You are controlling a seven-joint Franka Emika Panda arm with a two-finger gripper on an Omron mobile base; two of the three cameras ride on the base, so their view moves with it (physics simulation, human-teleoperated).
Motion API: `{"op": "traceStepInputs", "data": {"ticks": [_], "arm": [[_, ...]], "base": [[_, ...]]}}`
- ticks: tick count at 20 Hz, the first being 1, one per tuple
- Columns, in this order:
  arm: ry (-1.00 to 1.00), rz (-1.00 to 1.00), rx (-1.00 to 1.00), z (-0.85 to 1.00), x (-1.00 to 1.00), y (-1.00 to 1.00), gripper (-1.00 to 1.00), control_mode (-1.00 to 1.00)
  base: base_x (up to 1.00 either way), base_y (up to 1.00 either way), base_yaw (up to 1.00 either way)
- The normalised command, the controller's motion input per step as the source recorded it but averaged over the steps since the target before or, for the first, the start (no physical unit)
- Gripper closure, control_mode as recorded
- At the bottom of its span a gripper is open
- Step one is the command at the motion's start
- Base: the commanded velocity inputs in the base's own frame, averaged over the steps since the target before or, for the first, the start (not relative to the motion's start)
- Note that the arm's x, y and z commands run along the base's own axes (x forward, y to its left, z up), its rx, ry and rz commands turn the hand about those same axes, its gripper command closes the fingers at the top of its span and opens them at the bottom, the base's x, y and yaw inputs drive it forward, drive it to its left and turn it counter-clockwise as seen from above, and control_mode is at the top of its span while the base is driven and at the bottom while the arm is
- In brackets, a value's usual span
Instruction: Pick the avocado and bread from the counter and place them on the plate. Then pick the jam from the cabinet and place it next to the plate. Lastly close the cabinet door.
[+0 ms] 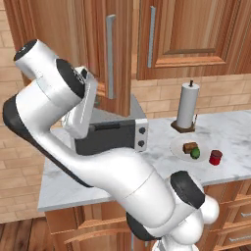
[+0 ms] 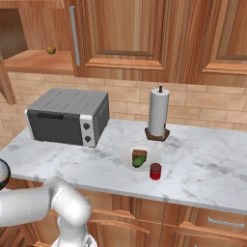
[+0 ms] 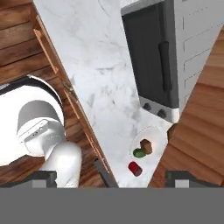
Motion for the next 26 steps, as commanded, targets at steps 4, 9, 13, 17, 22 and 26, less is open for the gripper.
{"op": "traceStepInputs", "data": {"ticks": [4,9,13,17,22,26], "arm": [[-0.03,0.12,0.35,0.98,0.0,-0.84,-1.0,-1.0],[0.0,0.14,0.25,0.3,0.3,-0.88,-1.0,-1.0],[0.01,0.19,0.08,-0.11,0.9,-0.68,-1.0,-1.0],[0.0,0.18,0.04,-0.09,1.0,-0.54,-1.0,-1.0],[0.0,0.19,0.02,-0.02,1.0,-0.41,-1.0,-1.0],[0.0,0.17,0.0,0.0,0.94,-0.18,-1.0,-1.0]], "base": [[0.0,0.0,0.0],[0.0,0.0,0.0],[0.0,0.0,0.0],[0.0,0.0,0.0],[0.0,0.0,0.0],[0.0,0.0,0.0]]}}
